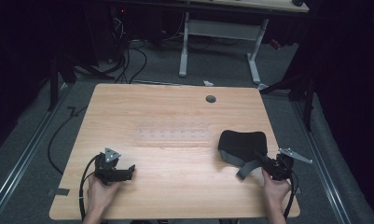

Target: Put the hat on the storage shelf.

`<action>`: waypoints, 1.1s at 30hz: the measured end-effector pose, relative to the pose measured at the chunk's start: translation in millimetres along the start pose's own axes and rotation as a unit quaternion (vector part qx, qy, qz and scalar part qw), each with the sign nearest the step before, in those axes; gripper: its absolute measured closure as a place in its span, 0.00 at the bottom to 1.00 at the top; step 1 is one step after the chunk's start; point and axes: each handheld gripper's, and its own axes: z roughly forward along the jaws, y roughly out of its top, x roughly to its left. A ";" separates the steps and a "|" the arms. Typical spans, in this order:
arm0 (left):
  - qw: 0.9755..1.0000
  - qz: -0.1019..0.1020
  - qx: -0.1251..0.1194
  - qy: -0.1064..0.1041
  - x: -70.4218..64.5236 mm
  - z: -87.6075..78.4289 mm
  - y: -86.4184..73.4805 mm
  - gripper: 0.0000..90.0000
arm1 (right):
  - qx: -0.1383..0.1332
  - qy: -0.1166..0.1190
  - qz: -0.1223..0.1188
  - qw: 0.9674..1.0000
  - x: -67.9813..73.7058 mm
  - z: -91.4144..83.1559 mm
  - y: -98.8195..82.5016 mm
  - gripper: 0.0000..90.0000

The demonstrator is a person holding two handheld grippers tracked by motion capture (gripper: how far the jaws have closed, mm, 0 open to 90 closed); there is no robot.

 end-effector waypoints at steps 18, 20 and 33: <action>0.999 0.026 0.001 -0.047 -9.6 -5.0 -5.1 0.18 | -0.002 0.027 0.002 1.000 24.2 -19.2 -4.5 0.96; 0.998 0.026 0.001 -0.053 -10.6 -6.1 -4.9 0.18 | -0.002 0.028 0.005 1.000 24.5 -21.0 -4.9 0.96; 0.995 0.002 0.002 -0.104 -27.9 -9.3 -5.3 0.17 | -0.016 0.055 0.003 0.998 33.0 -26.9 0.0 0.96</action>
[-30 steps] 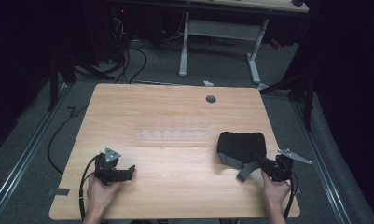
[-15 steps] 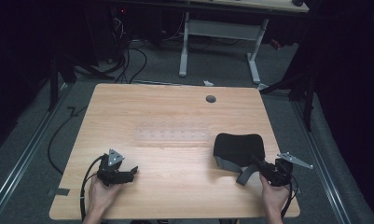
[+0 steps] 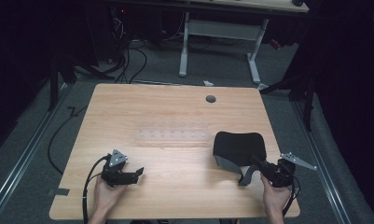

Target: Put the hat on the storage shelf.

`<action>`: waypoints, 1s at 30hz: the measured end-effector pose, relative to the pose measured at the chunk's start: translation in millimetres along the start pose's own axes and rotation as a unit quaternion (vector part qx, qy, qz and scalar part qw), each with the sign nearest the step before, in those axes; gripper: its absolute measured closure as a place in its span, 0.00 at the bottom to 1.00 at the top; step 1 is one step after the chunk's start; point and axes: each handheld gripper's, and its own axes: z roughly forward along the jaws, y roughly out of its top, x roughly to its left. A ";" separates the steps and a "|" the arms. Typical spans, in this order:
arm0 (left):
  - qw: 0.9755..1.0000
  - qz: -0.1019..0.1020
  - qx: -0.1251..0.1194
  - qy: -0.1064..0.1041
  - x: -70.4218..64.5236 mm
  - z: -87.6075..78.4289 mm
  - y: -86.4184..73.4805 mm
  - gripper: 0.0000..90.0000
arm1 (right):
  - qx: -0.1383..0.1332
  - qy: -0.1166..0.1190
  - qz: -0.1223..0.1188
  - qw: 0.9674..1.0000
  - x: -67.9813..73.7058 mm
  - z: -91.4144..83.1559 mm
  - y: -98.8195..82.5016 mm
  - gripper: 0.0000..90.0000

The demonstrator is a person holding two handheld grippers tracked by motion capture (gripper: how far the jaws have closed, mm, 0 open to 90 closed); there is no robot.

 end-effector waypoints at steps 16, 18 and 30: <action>0.999 0.015 -0.006 -0.048 -22.1 -7.1 3.9 0.16 | 0.016 0.053 -0.017 0.998 29.1 17.5 7.2 0.95; 0.998 0.022 -0.008 -0.054 -26.4 -7.4 4.7 0.16 | 0.019 0.056 -0.018 0.998 30.4 19.0 6.9 0.95; 0.995 0.043 -0.004 -0.090 -44.7 -5.7 10.8 0.19 | 0.039 0.082 -0.027 0.995 49.6 35.4 6.3 0.95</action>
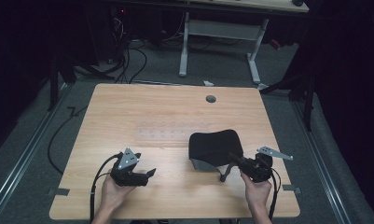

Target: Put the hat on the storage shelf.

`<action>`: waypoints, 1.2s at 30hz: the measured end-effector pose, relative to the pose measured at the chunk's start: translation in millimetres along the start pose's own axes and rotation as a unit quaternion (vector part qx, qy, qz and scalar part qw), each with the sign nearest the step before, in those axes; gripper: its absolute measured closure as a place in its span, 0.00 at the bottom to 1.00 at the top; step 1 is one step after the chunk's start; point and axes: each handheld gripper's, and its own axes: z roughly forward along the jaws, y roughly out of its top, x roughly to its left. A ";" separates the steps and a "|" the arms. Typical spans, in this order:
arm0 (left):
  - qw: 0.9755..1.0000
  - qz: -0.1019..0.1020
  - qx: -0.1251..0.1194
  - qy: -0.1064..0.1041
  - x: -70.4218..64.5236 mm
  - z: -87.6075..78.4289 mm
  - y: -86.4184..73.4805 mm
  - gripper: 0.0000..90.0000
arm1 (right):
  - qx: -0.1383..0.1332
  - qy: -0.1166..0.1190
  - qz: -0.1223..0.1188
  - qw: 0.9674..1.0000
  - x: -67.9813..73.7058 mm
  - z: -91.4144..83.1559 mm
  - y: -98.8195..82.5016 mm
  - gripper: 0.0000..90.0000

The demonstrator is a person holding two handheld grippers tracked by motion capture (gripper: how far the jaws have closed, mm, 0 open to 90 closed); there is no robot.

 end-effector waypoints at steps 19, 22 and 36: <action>0.997 0.035 0.010 -0.071 -56.8 19.1 16.3 0.16 | 0.023 0.044 -0.008 0.999 17.6 15.2 0.2 0.95; 0.996 0.041 0.008 -0.073 -58.8 19.3 16.1 0.16 | 0.026 0.051 -0.019 0.998 21.4 18.1 1.2 0.95; 0.994 0.083 -0.011 -0.067 -66.7 14.1 13.3 0.08 | 0.070 0.053 -0.064 0.994 42.8 36.9 10.3 0.95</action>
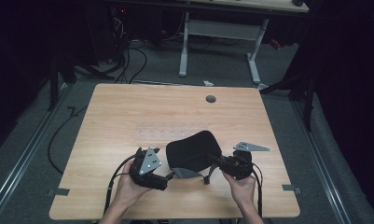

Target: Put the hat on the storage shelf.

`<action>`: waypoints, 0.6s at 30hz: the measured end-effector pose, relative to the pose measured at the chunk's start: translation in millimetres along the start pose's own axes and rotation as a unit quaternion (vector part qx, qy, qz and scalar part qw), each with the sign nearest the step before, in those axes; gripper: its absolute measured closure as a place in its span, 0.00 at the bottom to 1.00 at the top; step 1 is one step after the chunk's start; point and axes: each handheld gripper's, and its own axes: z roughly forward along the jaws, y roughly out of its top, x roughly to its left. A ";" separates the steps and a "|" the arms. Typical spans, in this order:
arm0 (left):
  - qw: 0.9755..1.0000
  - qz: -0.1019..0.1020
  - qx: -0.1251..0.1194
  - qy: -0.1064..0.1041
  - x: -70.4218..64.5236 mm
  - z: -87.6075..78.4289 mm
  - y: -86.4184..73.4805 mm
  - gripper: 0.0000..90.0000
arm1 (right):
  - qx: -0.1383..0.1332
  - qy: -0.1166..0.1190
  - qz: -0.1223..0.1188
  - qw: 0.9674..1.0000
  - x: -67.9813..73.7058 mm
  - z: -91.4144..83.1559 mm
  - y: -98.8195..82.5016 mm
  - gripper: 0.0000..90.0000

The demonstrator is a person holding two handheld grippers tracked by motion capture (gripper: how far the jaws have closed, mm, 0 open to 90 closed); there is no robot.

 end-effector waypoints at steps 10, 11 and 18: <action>0.999 -0.021 -0.001 -0.025 -1.2 3.1 -2.3 0.08 | 0.027 -0.012 0.006 1.000 0.8 2.8 1.0 0.95; 0.999 -0.021 0.001 -0.024 -1.2 3.3 -2.3 0.08 | 0.027 -0.012 0.006 1.000 0.8 2.8 1.0 0.95; 0.999 -0.021 0.005 -0.035 -3.1 1.6 0.3 0.08 | 0.034 -0.009 0.009 0.999 2.0 5.6 1.2 0.95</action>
